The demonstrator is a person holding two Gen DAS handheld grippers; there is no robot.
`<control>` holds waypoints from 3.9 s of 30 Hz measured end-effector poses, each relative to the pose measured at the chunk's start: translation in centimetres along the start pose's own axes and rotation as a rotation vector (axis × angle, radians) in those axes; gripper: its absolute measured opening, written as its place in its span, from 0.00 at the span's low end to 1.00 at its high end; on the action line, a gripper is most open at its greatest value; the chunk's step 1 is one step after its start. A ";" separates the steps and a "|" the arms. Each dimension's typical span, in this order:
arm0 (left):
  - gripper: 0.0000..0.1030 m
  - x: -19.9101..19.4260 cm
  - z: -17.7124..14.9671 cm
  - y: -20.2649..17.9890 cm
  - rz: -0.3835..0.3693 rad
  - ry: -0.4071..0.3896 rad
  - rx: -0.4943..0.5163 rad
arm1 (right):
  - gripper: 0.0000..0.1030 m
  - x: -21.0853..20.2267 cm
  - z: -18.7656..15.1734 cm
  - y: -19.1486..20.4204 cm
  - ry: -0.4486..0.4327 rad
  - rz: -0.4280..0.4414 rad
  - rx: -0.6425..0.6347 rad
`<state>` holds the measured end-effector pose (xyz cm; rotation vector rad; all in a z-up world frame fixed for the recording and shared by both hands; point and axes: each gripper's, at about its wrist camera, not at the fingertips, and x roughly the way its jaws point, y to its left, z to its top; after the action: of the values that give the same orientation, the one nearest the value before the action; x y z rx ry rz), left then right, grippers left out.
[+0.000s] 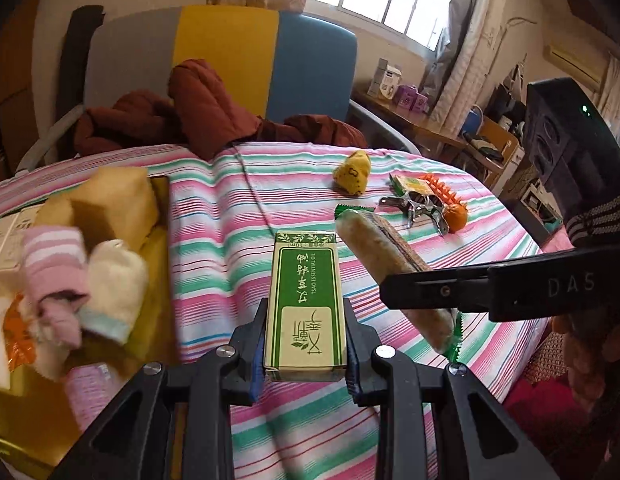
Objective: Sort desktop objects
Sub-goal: 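Carry the tea box and cracker pack into the gold tray and open both grippers, then move both grippers back to the pile, right toward the orange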
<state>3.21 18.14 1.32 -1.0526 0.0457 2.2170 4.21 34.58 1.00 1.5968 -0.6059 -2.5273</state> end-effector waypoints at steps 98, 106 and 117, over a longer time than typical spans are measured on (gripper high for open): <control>0.61 11.1 3.0 -10.1 -0.081 0.226 0.121 | 0.47 -1.4 7.4 -28.4 -0.172 -0.242 0.383; 0.61 16.4 7.6 -13.9 -0.065 0.228 0.220 | 0.46 -1.4 7.5 -27.8 -0.131 -0.369 0.352; 0.61 26.0 11.5 -19.5 -0.113 0.321 0.516 | 0.46 -3.2 6.8 -31.0 -0.118 -0.431 0.430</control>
<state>-4.73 51.24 -4.33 -1.0660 0.6460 1.7743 3.73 65.80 -5.42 1.8957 -0.9678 -2.9719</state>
